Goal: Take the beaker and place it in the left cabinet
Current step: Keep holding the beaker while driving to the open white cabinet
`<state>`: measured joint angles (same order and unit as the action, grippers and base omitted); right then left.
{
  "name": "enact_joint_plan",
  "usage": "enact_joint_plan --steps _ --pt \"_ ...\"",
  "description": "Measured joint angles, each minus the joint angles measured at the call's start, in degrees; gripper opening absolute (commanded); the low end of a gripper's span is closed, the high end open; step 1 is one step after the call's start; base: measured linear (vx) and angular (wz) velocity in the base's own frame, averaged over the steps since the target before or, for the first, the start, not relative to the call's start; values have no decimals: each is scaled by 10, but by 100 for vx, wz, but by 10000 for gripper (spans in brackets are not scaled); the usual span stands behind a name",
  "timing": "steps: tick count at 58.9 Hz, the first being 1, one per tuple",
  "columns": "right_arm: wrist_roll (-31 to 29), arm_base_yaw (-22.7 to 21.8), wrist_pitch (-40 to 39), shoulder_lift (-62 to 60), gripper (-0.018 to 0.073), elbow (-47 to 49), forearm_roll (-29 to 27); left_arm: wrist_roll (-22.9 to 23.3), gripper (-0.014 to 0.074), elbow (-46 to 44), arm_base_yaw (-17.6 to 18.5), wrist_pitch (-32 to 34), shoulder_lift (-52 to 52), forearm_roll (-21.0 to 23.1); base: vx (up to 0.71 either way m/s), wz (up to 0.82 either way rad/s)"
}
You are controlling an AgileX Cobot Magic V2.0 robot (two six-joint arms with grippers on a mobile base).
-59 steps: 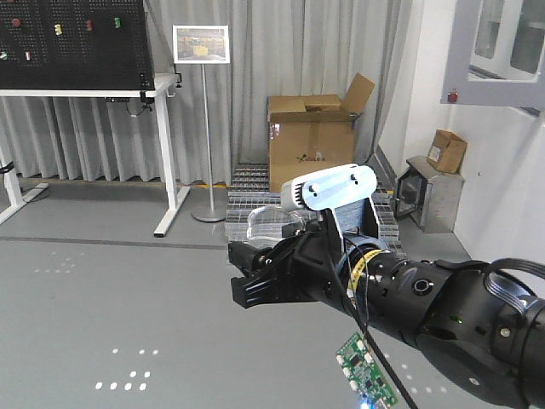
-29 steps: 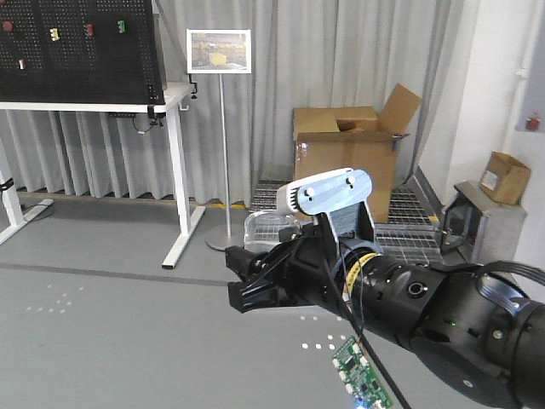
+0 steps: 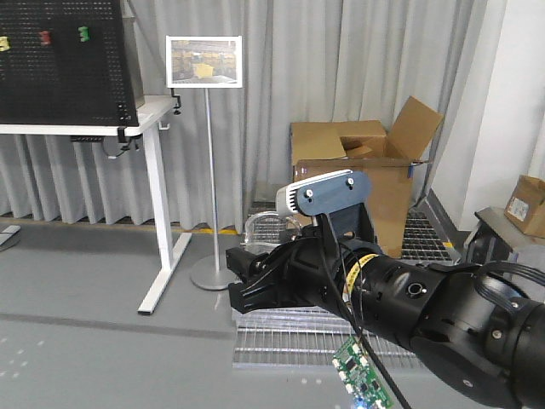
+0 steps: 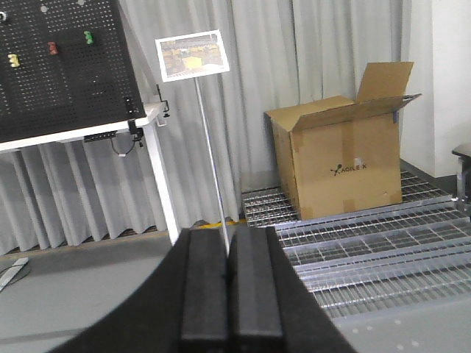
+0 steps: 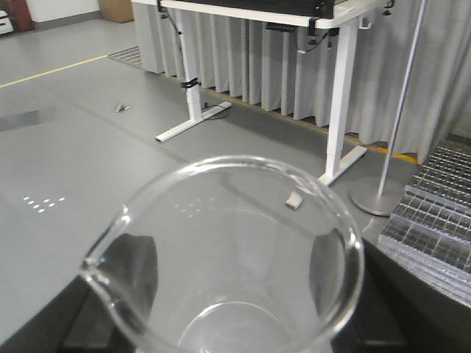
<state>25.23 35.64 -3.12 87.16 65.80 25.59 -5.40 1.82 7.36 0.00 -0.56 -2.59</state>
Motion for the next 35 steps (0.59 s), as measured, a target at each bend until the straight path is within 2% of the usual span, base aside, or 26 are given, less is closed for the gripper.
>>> enact_joint_plan --steps 35 --pt "0 0 0 0 -6 0 0 0 1 0 0 0 0 0 57 -12"
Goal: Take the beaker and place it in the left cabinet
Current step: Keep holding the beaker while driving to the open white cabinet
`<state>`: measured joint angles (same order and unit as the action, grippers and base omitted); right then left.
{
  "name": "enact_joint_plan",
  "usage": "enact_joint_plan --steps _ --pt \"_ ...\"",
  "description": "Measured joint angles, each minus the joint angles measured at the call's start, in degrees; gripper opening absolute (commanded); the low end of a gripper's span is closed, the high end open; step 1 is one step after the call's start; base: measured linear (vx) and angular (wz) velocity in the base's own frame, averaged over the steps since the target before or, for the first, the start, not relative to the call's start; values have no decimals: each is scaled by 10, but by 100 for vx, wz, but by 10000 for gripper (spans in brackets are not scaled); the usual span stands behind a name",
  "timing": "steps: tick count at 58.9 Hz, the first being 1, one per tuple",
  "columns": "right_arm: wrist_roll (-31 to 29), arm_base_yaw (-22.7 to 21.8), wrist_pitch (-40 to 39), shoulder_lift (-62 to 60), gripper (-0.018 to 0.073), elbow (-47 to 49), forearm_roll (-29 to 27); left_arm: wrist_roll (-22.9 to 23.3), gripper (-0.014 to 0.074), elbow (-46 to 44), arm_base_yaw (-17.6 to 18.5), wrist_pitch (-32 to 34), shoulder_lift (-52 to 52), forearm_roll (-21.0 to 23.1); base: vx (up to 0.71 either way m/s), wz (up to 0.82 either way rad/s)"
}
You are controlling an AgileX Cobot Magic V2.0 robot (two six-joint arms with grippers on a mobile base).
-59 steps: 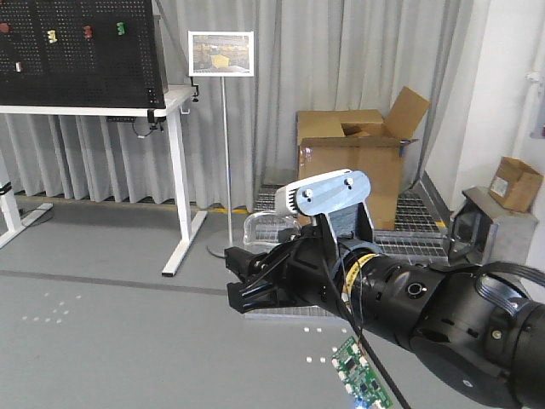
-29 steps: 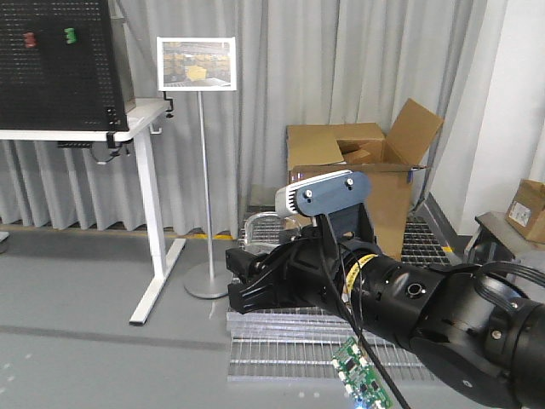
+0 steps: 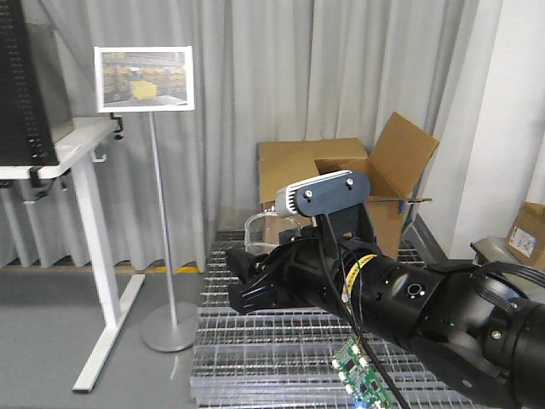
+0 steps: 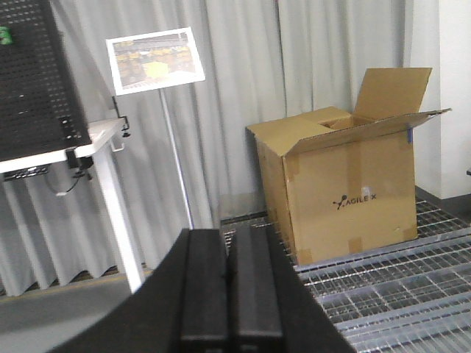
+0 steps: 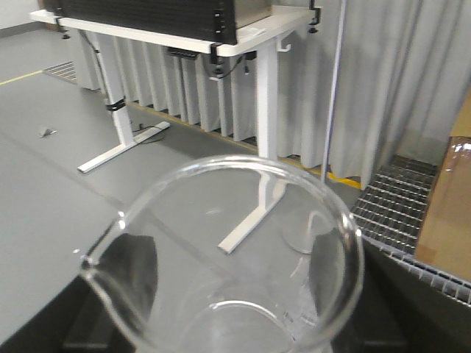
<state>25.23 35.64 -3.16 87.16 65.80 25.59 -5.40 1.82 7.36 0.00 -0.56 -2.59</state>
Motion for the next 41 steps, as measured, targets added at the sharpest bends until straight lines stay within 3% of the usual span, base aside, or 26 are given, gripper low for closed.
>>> enact_joint_plan --steps 22,41 --pt "0 0 0 0 -6 0 0 0 1 0 0 0 0 0 43 -30" --pt "0 0 1 0 -6 0 0 0 1 0 0 0 0 0 30 -65"
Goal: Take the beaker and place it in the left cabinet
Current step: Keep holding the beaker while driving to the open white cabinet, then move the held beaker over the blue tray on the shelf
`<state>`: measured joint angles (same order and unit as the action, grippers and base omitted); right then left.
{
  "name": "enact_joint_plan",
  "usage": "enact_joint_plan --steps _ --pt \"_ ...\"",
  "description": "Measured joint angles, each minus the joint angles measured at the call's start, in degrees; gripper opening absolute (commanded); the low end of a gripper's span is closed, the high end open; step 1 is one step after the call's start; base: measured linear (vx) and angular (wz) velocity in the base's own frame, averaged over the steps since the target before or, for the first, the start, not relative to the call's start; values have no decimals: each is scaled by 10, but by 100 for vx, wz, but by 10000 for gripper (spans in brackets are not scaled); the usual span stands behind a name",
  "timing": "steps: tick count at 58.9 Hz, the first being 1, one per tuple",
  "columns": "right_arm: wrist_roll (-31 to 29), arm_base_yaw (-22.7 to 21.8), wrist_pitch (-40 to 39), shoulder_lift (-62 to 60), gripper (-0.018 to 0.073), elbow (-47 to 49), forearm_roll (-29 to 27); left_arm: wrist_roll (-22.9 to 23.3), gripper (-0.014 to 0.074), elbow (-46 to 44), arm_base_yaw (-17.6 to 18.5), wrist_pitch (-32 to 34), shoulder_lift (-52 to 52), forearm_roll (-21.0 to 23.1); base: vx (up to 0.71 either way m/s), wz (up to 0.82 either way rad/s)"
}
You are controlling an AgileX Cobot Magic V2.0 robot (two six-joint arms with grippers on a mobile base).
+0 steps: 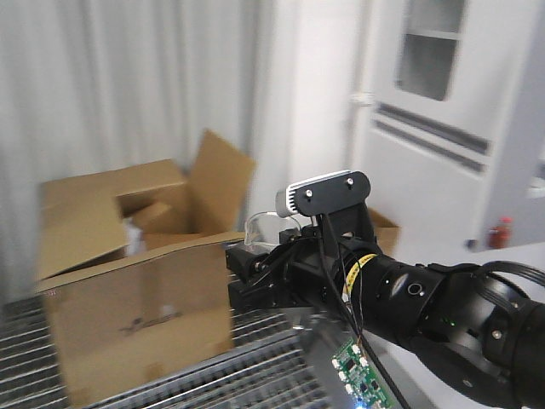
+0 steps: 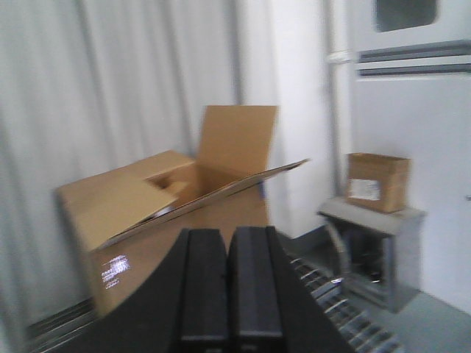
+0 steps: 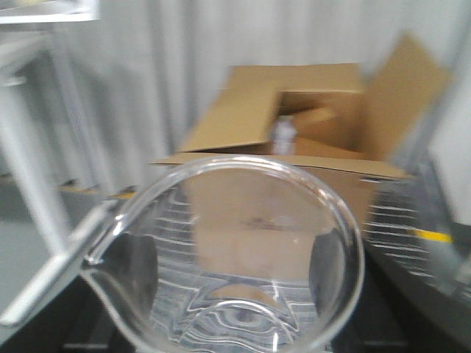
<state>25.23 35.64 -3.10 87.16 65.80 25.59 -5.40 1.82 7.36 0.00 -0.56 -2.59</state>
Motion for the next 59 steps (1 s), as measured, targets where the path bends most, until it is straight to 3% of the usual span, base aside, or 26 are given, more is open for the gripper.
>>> enact_joint_plan --steps 59 --pt "0 0 4 0 -6 0 0 0 1 0 0 0 0 0 22 -75"
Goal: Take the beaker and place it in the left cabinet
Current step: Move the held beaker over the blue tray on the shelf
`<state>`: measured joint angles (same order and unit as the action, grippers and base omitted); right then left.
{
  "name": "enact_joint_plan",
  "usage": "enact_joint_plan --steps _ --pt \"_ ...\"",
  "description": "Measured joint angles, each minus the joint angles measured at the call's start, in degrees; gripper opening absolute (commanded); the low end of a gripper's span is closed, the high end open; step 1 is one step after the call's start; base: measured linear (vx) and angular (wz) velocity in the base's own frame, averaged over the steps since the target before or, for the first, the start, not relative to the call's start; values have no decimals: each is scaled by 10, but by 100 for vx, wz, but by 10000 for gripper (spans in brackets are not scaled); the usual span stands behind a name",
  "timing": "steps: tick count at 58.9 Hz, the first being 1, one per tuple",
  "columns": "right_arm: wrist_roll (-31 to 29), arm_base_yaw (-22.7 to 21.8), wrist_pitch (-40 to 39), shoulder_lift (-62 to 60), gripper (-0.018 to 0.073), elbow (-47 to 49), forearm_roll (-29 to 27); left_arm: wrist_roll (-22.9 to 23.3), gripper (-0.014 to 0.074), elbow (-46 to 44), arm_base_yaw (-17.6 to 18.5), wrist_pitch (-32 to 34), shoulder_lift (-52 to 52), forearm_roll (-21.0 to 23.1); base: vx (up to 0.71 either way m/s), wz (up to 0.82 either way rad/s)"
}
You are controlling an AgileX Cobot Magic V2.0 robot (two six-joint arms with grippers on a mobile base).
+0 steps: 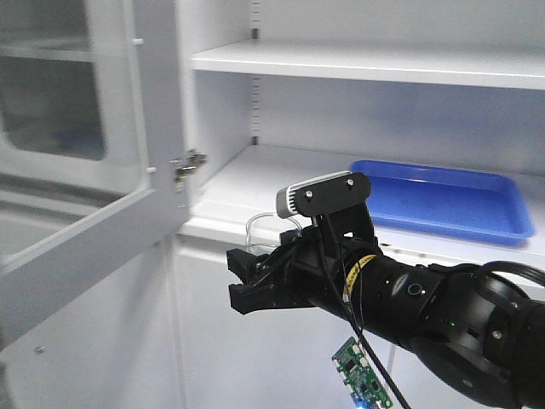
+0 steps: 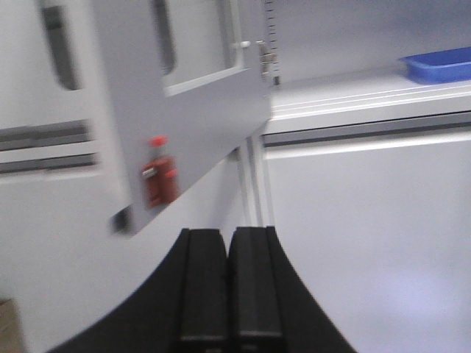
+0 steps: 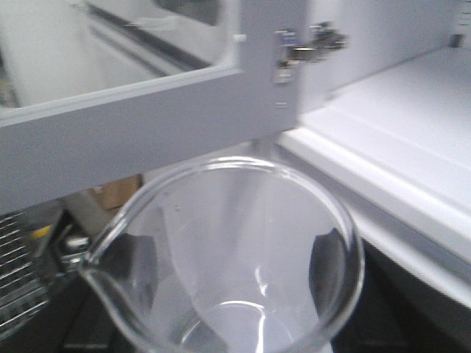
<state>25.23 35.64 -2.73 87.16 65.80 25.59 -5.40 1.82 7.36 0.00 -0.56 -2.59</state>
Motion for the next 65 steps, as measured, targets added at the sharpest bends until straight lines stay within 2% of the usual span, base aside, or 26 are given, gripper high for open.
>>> enact_joint_plan --steps 25,65 --pt "0 0 0 0 -6 0 0 0 1 0 0 0 0 0 22 -45" --pt "0 0 0 0 -6 0 0 0 1 0 0 0 0 0 24 -14"
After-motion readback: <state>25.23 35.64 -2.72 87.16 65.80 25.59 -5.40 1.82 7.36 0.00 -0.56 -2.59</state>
